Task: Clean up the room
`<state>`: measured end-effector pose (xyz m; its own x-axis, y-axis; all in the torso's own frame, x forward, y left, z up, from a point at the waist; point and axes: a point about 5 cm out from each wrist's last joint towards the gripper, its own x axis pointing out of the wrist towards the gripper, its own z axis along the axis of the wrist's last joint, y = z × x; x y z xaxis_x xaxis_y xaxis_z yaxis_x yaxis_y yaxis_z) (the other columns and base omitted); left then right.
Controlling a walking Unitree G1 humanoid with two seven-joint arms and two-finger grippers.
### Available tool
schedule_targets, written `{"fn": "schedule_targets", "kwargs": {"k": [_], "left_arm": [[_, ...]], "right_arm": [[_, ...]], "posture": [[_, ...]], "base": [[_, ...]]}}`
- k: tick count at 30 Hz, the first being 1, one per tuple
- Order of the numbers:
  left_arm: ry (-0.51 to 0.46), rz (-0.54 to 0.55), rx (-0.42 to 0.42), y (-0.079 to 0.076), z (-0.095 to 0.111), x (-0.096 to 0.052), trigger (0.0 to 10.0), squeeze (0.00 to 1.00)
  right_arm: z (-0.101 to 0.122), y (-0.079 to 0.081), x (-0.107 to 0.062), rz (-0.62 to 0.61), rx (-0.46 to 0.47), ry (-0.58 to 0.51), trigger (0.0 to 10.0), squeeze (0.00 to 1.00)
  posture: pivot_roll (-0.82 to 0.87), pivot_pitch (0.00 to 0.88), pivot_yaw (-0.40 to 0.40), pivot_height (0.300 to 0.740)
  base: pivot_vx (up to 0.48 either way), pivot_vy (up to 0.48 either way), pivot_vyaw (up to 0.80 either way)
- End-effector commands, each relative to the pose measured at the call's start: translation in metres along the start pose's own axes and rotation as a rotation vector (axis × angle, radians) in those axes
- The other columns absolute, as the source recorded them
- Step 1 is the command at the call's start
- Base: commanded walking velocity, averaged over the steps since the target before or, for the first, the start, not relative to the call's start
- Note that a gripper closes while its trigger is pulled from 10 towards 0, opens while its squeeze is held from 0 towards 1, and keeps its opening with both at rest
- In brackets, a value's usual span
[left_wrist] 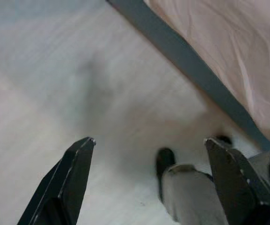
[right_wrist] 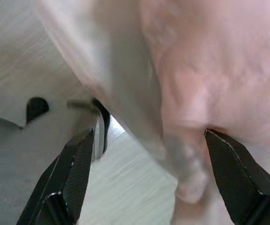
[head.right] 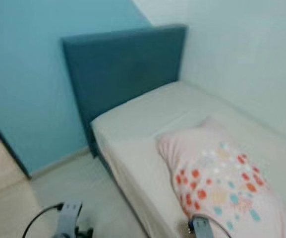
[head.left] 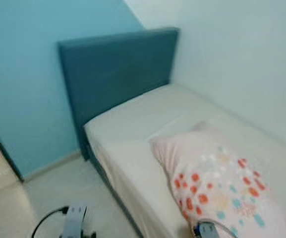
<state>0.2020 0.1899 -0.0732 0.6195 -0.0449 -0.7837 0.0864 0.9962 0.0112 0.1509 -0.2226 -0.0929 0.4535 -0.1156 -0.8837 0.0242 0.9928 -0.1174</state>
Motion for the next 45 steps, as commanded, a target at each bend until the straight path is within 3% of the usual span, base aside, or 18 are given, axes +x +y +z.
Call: {"fn": "schedule_targets", "kwargs": {"k": [1,7,11,17,23,32,33,35,38,39,41,42,43,45], "left_arm": [[0.063,-0.009,0.020,-0.003,-0.016,-0.002,10.0,0.00],[0.098,0.024,-0.032,0.001,-0.026,-0.005,10.0,0.00],[0.098,0.008,-0.022,-0.003,-0.025,-0.004,10.0,0.00],[0.075,0.000,-0.009,-0.010,-0.015,-0.001,10.0,0.00],[0.066,-0.010,0.011,-0.015,-0.013,0.000,10.0,0.00],[0.070,-0.011,0.031,-0.014,-0.016,-0.001,10.0,0.00],[0.066,-0.009,0.037,-0.012,-0.015,-0.001,10.0,0.00],[0.065,-0.006,0.038,-0.011,-0.014,0.000,10.0,0.00],[0.064,-0.006,0.037,-0.011,-0.014,0.000,10.0,0.00],[0.063,-0.005,0.040,-0.011,-0.014,0.000,10.0,0.00],[0.059,-0.005,0.045,-0.009,-0.011,0.000,10.0,0.00],[0.056,-0.006,0.046,-0.009,-0.010,0.000,10.0,0.00],[0.056,-0.006,0.046,-0.009,-0.010,0.000,10.0,0.00],[0.051,-0.009,0.043,-0.007,-0.009,0.000,10.0,0.00]], "right_arm": [[-0.003,-0.008,-0.001,-0.026,0.021,0.000,10.0,0.00],[-0.032,-0.022,-0.007,-0.055,-0.012,0.083,10.0,0.00],[-0.026,-0.023,-0.006,-0.054,0.021,0.062,10.0,0.00],[-0.010,-0.022,-0.004,-0.042,0.055,0.019,10.0,0.00],[0.010,-0.021,-0.001,-0.041,0.072,-0.040,10.0,0.00],[0.038,-0.023,-0.001,-0.042,0.103,-0.140,10.0,0.00],[0.055,-0.023,-0.001,-0.035,0.100,-0.201,10.0,0.00],[0.066,-0.022,-0.002,-0.025,0.093,-0.241,10.0,0.00],[0.067,-0.022,-0.002,-0.023,0.093,-0.247,10.0,0.00],[0.085,-0.022,-0.004,-0.009,0.120,-0.317,10.0,0.00],[0.149,-0.030,-0.019,0.002,0.167,-0.565,10.0,0.00],[0.183,-0.037,-0.034,0.033,0.243,-0.725,10.0,0.00],[0.183,-0.037,-0.034,0.033,0.243,-0.725,10.0,0.00],[0.250,-0.049,-0.086,0.175,0.319,-1.106,10.0,0.00]], "posture": [[-0.02,0.000,0.034,0.730],[-0.01,0.000,0.016,0.730],[-0.03,0.000,0.024,0.730],[-0.02,0.000,0.013,0.730],[-0.02,0.000,0.010,0.730],[-0.02,0.000,0.013,0.730],[-0.02,0.000,0.017,0.730],[-0.02,0.000,0.017,0.730],[-0.02,0.000,0.017,0.730],[-0.02,0.000,0.027,0.730],[-0.02,0.000,0.029,0.730],[-0.02,0.000,0.030,0.730],[-0.02,0.000,0.030,0.730],[-0.01,0.000,0.032,0.730]], "base": [[0.000,0.000,0.00],[0.000,0.000,0.00],[0.000,0.457,0.00],[0.000,0.451,-0.76],[0.000,0.000,-0.77],[0.000,0.000,-0.77],[0.000,0.000,-0.77],[0.000,0.000,-0.77],[0.000,0.000,-0.77],[0.000,0.000,0.00],[0.000,0.000,0.00],[0.000,0.000,0.00],[0.000,0.000,0.00],[0.000,0.000,0.00]]}}
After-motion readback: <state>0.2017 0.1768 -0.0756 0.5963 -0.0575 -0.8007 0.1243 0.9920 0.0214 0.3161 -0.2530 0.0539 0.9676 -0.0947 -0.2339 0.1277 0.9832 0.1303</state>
